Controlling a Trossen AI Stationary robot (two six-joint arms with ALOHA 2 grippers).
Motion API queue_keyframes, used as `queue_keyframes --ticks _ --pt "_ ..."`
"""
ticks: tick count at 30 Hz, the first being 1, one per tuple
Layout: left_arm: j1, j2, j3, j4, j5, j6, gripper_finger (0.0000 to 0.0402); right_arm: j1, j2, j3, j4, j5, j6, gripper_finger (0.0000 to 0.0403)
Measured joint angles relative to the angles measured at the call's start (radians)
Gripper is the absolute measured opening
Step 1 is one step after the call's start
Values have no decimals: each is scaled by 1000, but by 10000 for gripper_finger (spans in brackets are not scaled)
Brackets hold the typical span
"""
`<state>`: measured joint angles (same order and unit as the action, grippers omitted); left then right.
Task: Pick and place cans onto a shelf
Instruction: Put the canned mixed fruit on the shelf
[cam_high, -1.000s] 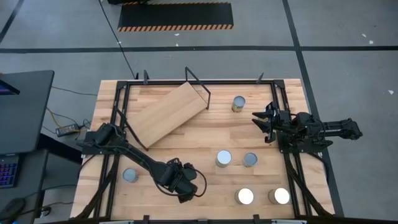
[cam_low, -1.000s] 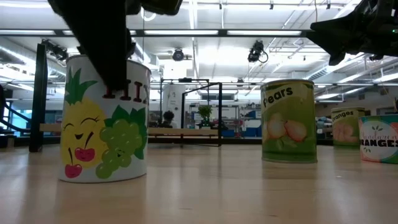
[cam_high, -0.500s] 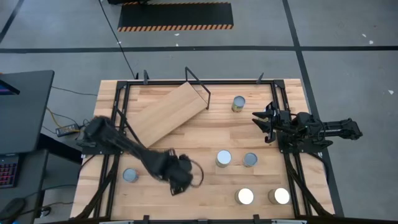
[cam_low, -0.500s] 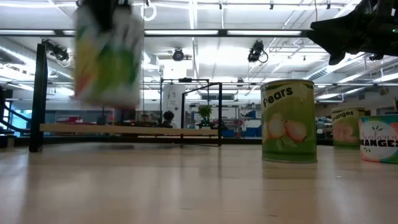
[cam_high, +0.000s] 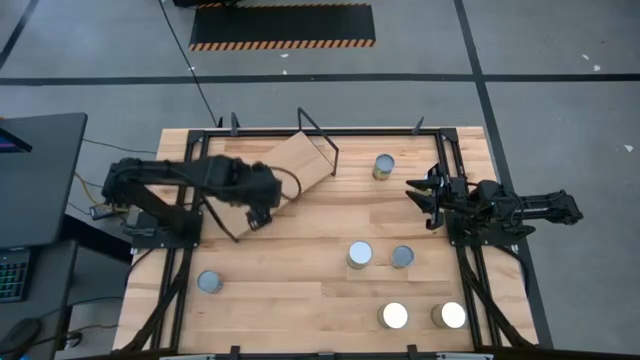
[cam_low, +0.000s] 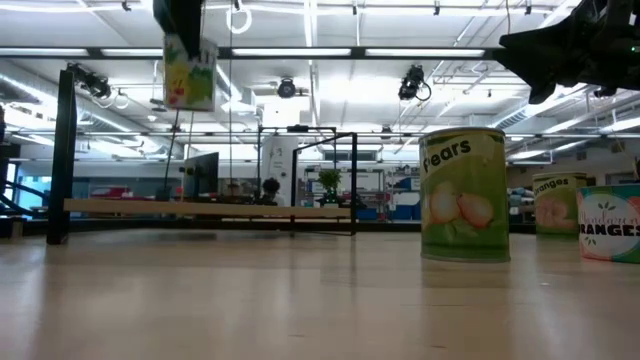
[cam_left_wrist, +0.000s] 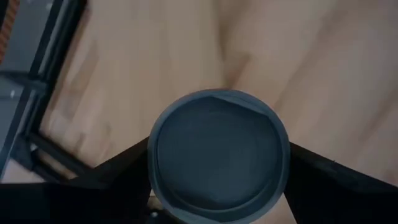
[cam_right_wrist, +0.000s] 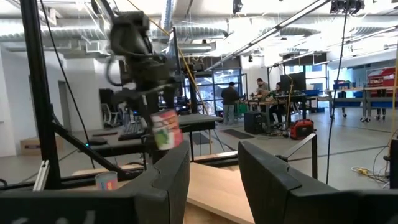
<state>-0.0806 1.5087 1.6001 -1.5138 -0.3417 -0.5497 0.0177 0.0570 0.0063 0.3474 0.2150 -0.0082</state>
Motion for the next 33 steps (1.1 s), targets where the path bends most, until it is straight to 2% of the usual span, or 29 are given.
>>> queue_keyframes --ticks 3,6,10,14,22,27,33 --pt "62 -25 -95 46 2 20 295 0 0 0 28 0 5 144" --pt "99 -56 -222 93 8 46 295 0 0 0 81 8 83 144" --pt "137 -113 -399 240 97 48 296 -4 0 0 228 122 152 144" --pt "146 -155 -506 319 110 50 296 -4 -1 0 414 183 233 144" --pt "144 -180 -565 314 118 90 297 -5 0 0 524 207 271 144" --pt "142 -185 -564 308 124 95 297 -5 -1 0 668 181 294 144" --pt "135 -186 -564 310 129 101 314 -5 35 21 638 201 322 144"
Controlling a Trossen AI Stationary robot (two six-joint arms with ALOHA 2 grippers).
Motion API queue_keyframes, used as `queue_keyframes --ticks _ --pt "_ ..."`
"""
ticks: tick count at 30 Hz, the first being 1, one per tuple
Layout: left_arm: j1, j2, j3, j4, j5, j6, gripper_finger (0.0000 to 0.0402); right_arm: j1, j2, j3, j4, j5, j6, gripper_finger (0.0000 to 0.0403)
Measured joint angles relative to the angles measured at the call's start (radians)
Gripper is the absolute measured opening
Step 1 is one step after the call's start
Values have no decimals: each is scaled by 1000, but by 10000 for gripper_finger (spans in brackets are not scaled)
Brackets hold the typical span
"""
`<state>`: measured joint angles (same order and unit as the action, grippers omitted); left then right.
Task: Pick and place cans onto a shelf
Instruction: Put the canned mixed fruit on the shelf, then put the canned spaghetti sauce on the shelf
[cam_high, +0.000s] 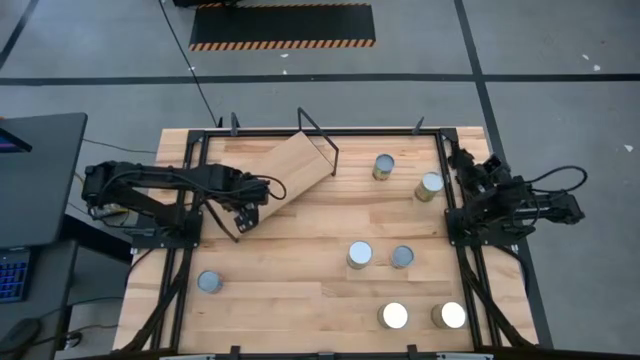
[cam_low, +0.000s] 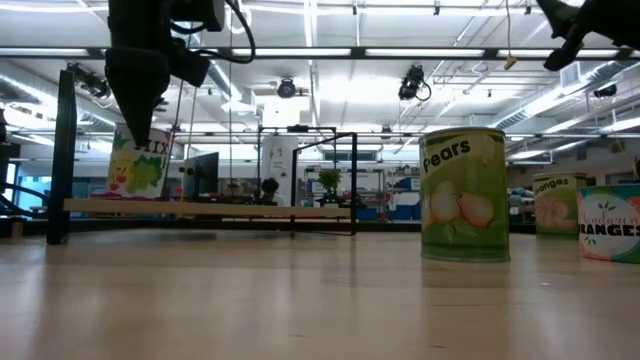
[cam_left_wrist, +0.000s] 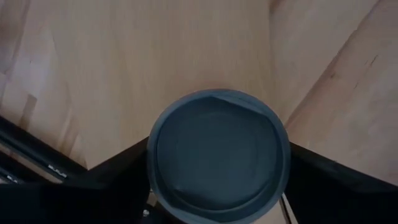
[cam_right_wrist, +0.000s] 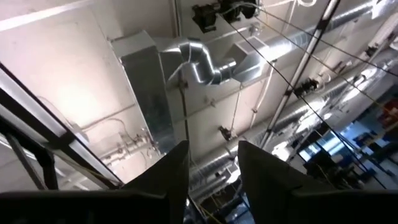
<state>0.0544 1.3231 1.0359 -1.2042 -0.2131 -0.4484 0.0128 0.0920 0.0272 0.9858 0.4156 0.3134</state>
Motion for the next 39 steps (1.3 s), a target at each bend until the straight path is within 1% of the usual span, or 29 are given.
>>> queue_keyframes --ticks 5,6,10,14,16,18,21,22,24,26,28,31,33,35,39 --pt "1 0 0 -17 0 0 342 0 130 67 -65 44 25 154" --pt "1 0 0 -19 0 0 348 0 165 86 -75 70 16 157" --pt "1 -2 0 -19 -2 0 354 0 308 190 -147 237 -46 164" --pt "1 -5 3 -31 9 -11 354 0 450 339 -301 332 -105 163" --pt "1 -5 24 -64 30 -11 354 -5 510 432 -429 409 -104 163" --pt "0 -5 52 -76 34 -11 355 -19 563 531 -616 473 -101 163" --pt "1 -5 117 -92 34 -11 355 -68 632 685 -987 490 -20 167" --pt "1 -5 143 -96 35 -11 355 -93 656 736 -1118 471 27 170" --pt "1 -5 198 -103 35 -10 355 -144 705 822 -1338 390 100 182" --pt "1 -5 255 -100 35 2 355 -198 756 884 -1482 282 120 200" --pt "1 -5 308 -96 26 30 355 -248 802 906 -1568 163 84 221" --pt "0 -5 377 -77 -35 64 355 -327 858 907 -1692 -66 -36 256" --pt "0 -5 414 -78 -82 74 355 -382 893 906 -1798 -185 -68 280" --pt "0 -5 443 -78 -117 75 355 -430 923 906 -1839 -248 -95 304" --pt "0 -5 470 -50 -172 74 355 -502 984 906 -1788 -291 -252 351"
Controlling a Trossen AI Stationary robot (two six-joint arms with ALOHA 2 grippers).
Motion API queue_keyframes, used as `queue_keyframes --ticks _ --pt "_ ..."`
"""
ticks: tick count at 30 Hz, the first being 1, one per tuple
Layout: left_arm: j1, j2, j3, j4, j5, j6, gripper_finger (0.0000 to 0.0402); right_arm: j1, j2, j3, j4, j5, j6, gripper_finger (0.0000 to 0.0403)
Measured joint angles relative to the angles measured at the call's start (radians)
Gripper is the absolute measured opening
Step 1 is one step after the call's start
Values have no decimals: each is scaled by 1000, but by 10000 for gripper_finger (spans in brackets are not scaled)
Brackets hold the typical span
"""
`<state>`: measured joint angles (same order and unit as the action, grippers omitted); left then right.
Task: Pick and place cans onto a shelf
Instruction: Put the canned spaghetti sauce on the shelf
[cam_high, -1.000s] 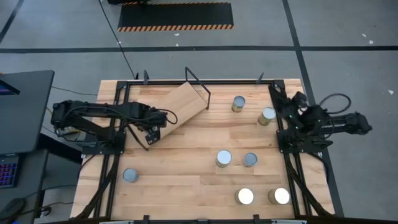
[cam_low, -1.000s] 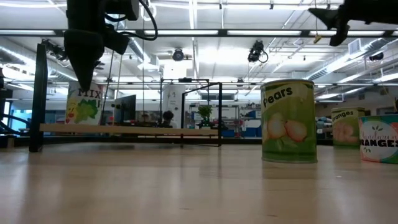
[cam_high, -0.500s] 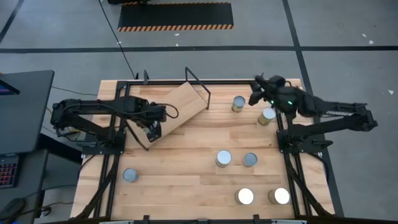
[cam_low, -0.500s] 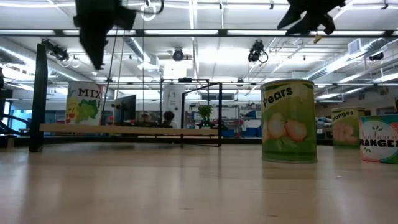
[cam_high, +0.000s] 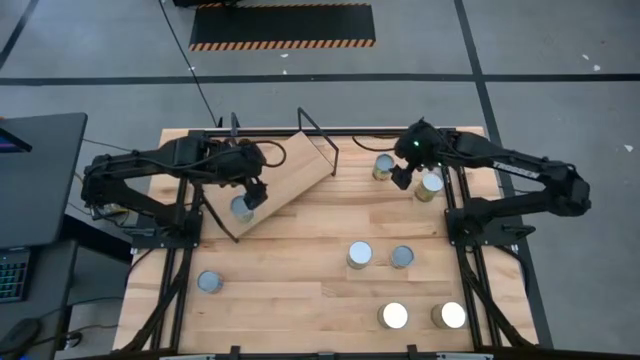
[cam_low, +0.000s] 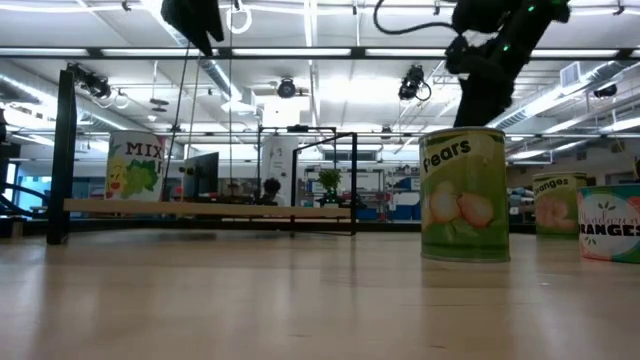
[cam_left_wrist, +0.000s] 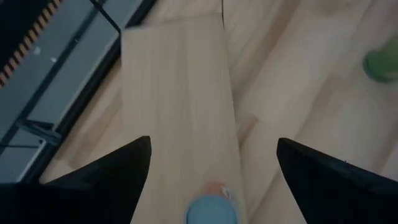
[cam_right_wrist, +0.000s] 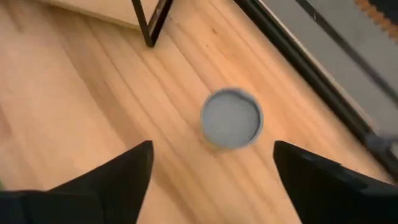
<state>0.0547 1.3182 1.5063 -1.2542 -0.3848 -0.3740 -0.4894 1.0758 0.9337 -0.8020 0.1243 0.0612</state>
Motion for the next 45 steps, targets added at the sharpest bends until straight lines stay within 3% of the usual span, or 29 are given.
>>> queue_keyframes --ticks 6,15,21,25,30,34,45 --pt "0 1 0 2 -22 -14 355 -68 100 0 55 -102 -157 395" --pt "-2 1 0 13 -21 -66 355 -131 192 0 84 -128 -346 393" --pt "-2 1 0 149 -78 -119 355 -219 257 0 135 -213 -427 392" --pt "-2 1 0 267 -87 -118 355 -234 312 0 133 -345 -463 392" --pt "-2 1 0 338 -92 -114 355 -229 385 1 178 -262 -484 391" --pt "-2 1 0 339 -93 -114 355 -224 405 0 186 -253 -480 384" --pt "-2 1 0 337 -93 -89 355 -202 279 0 131 -250 -446 377"
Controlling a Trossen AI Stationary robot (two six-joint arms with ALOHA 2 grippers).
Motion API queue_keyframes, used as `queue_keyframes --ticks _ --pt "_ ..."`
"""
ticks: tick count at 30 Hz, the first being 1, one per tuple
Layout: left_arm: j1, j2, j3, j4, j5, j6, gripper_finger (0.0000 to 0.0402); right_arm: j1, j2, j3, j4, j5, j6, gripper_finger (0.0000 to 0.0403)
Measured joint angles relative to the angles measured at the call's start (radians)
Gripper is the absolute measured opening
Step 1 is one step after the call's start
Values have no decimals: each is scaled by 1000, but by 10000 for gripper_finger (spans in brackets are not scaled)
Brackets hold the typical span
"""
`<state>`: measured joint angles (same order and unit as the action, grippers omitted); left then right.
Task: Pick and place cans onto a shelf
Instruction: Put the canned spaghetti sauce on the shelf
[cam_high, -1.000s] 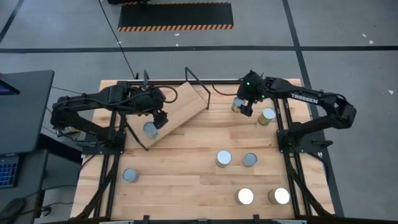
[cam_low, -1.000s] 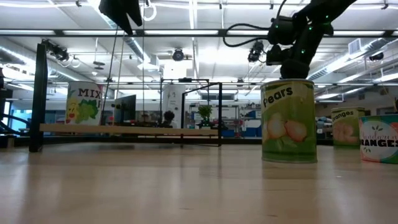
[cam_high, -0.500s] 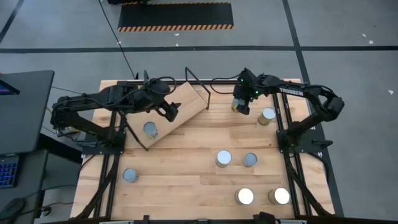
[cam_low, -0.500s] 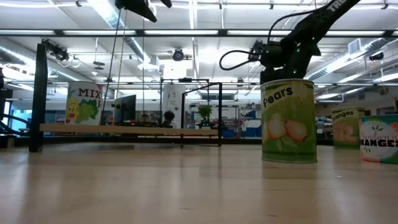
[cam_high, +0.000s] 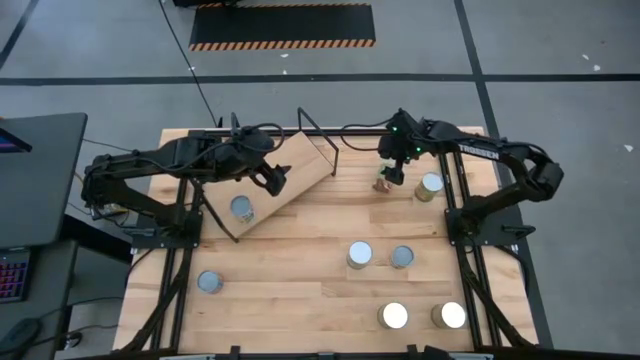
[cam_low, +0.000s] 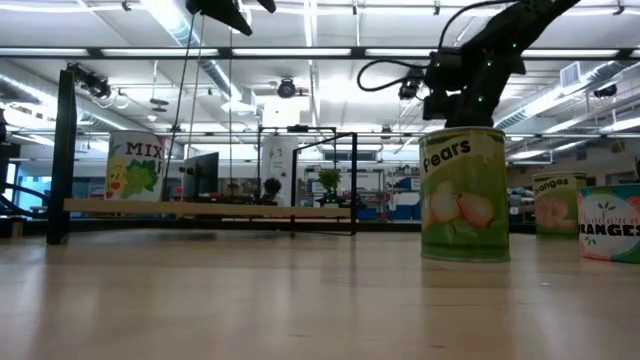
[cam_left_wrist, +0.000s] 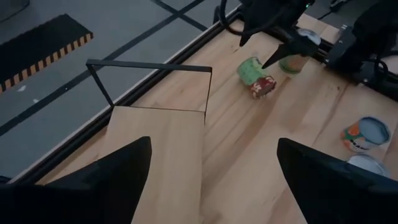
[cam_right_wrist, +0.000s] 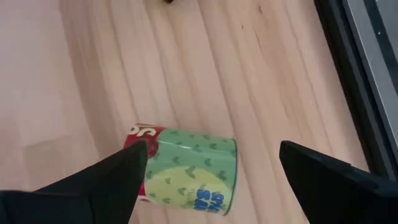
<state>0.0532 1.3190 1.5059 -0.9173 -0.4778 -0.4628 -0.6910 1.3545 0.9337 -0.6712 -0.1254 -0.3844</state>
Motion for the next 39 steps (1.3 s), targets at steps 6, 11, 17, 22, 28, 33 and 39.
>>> queue_keyframes --ticks 6,11,17,22,28,33,39 --pt "13 0 0 0 -1 28 355 -8 -13 0 -110 -24 90 397" --pt "31 0 0 0 -1 28 355 -38 26 0 -182 -28 623 394" --pt "49 0 0 0 -8 62 355 -37 49 0 -140 71 1103 386" --pt "51 0 0 -1 -13 93 355 -39 95 0 -122 83 1318 380" --pt "51 0 0 -2 -12 116 355 -38 183 0 -36 82 1553 373" --pt "51 0 0 -8 -12 119 355 -38 262 0 10 94 1691 365" --pt "51 0 0 -51 -13 118 355 -35 319 0 56 76 1746 343"
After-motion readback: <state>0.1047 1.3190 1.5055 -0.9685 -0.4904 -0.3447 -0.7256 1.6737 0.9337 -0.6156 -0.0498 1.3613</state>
